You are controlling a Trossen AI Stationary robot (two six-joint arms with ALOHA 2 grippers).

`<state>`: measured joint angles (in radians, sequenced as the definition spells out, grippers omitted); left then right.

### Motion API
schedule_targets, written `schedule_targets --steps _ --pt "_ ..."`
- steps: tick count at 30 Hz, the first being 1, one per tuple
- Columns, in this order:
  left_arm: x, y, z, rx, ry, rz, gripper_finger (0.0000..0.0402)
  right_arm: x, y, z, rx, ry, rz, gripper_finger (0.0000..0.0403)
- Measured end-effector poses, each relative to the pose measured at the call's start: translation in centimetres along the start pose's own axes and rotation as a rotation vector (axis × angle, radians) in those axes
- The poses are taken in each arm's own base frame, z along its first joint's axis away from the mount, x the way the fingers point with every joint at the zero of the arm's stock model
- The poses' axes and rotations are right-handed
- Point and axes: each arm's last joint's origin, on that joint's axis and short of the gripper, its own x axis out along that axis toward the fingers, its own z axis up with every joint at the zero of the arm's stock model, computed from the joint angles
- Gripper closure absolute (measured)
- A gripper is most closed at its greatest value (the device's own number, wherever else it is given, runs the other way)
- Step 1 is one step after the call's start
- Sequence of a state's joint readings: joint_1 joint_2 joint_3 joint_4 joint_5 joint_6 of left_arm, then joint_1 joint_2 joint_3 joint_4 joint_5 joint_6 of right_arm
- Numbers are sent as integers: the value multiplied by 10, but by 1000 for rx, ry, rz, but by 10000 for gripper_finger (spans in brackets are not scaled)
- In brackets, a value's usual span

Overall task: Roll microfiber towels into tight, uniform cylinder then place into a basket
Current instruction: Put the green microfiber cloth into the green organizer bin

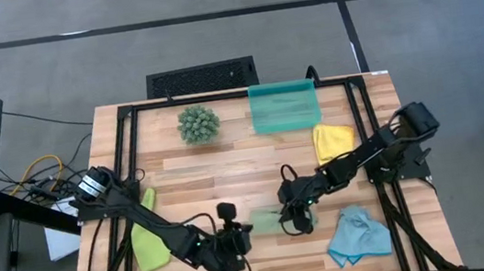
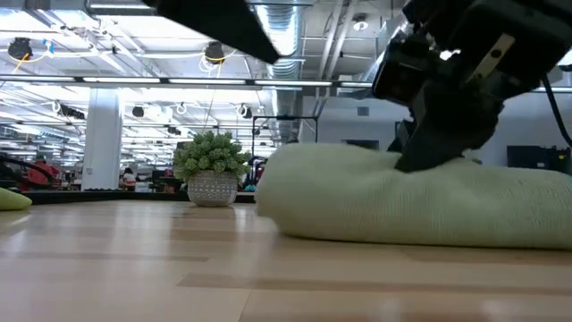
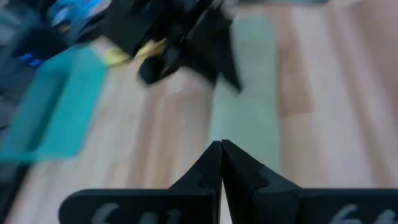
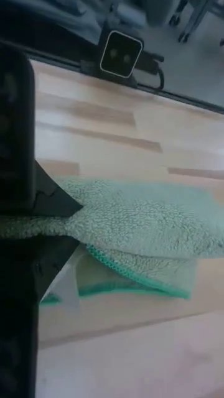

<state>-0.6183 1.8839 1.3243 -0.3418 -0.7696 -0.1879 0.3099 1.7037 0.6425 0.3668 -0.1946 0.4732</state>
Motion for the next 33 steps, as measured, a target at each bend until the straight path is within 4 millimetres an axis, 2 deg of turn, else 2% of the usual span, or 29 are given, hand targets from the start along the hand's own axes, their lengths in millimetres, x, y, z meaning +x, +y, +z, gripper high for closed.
schedule_targets --steps 3,8,13,18,24,29,33 --pt "10 -1 -3 9 -47 -109 400 8 -3 -4 -1 20 41 315" --pt "24 5 -3 -23 -119 -213 400 13 -3 7 3 21 122 225" --pt "33 10 -8 -57 -140 -246 400 -2 -1 28 -24 -2 58 157" --pt "39 14 -15 -84 -128 -268 400 -11 8 30 -102 -35 -87 149" --pt "48 21 -27 -127 -81 -250 400 1 16 16 -149 10 -109 149" --pt "45 19 -20 -119 -124 -274 400 2 14 13 -156 4 -198 149" --pt "41 15 -11 -101 -205 -352 400 -8 15 18 -158 -43 -281 149"
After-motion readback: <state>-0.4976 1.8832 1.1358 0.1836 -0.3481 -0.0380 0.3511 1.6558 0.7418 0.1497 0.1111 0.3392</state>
